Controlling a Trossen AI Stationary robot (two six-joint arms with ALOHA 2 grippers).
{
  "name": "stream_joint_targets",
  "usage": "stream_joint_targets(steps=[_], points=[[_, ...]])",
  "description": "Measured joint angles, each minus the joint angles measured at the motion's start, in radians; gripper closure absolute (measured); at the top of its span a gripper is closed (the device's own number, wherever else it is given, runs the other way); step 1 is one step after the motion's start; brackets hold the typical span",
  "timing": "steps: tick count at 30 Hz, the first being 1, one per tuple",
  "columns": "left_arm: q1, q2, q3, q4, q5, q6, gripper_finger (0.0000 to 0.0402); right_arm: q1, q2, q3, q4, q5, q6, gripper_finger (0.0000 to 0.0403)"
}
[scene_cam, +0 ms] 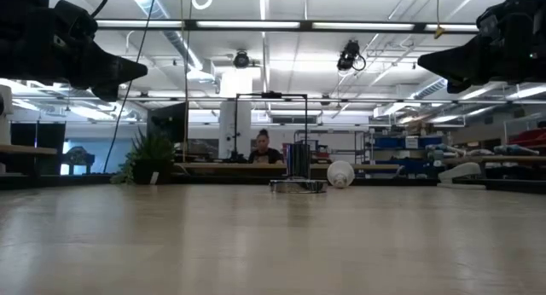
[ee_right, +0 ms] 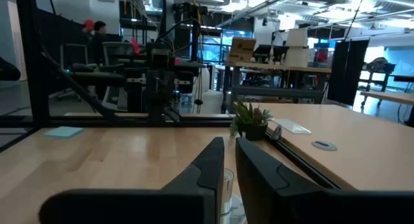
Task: Screw lightbulb
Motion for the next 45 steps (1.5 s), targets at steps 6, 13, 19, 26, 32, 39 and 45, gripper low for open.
stream_joint_targets(steps=[6,13,19,26,32,39,45], points=[[0.0,0.0,0.0,0.0,0.0,0.0,0.0385,0.0,0.0,0.0,0.0,0.0,0.0,0.0353],[0.0,0.0,0.0,0.0,0.0,0.0,0.0385,0.0,0.0,0.0,0.0,0.0,0.0,0.0353],[0.0,0.0,0.0,0.0,0.0,0.0,0.0385,0.0,0.0,0.0,0.0,0.0,0.0,0.0353],[0.0,0.0,0.0,0.0,0.0,0.0,0.0385,0.0,0.0,0.0,0.0,0.0,0.0,0.0353],[0.0,0.0,0.0,0.001,0.0,0.001,0.0385,0.0,0.0,0.0,0.0,0.0,0.0,0.0353],[0.0,0.0,0.0,0.097,0.0,-0.002,0.0385,0.0,0.0,0.0,0.0,0.0,0.0,0.0353],[-0.001,0.0,0.0,0.277,0.001,-0.104,0.0385,0.0,0.0,0.0,0.0,0.0,0.0,0.0353]])
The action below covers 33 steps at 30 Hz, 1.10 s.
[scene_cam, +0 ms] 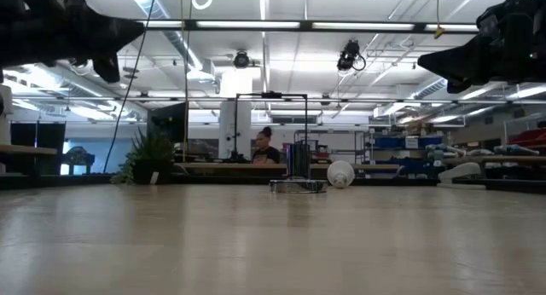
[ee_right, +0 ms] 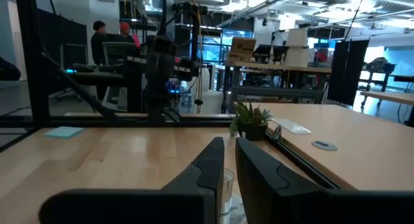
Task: Screw lightbulb
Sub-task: Insert the lightbulb into the lamp
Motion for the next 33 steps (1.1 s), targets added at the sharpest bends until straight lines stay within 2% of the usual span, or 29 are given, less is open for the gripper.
stream_joint_targets(steps=[6,13,23,25,30,33], points=[[0.0,0.009,0.012,0.062,0.085,0.083,0.0385,0.0,0.0,0.0,0.0,0.0,0.0,0.0353],[0.0,0.109,0.058,0.058,0.088,0.083,0.0385,0.0,0.0,0.0,0.0,0.0,0.0,0.0353],[0.005,0.473,0.136,0.036,-0.088,0.126,0.0395,0.0,0.0,0.0,0.0,0.0,0.0,0.0353],[0.02,0.55,0.16,0.041,-0.098,0.08,0.0398,0.0,0.0,0.0,0.0,0.0,0.0,0.0353],[0.083,0.739,0.225,0.129,-0.135,-0.168,0.04,0.0,0.0,0.0,0.0,0.0,0.0,0.0353],[0.1,0.844,0.295,0.191,-0.106,-0.207,0.04,0.0,0.0,0.0,0.0,0.0,0.0,0.0353]])
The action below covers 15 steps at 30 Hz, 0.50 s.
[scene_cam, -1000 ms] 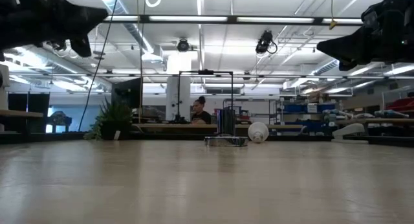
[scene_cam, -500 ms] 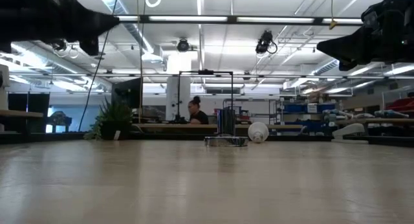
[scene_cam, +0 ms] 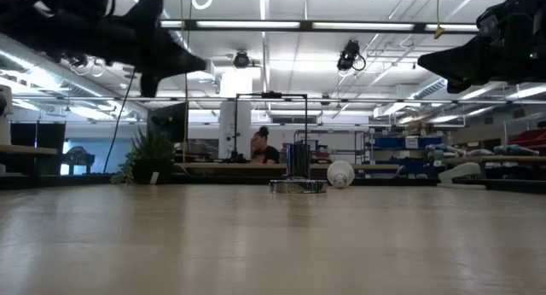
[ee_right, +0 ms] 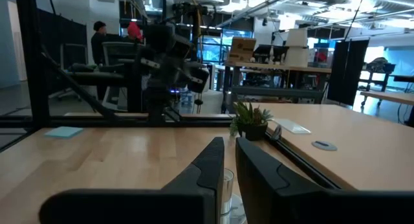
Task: Screw lightbulb
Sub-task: Insert the lightbulb into the lamp
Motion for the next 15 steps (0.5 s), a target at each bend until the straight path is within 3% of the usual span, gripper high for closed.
stream_joint_targets(steps=[7,15], points=[[0.012,0.275,0.234,-0.066,0.227,0.052,0.0401,0.0,0.0,0.0,0.0,0.0,0.0,0.0353],[0.017,0.564,0.533,-0.209,0.161,-0.102,0.0401,0.0,0.0,0.0,0.0,0.0,0.0,0.0353]])
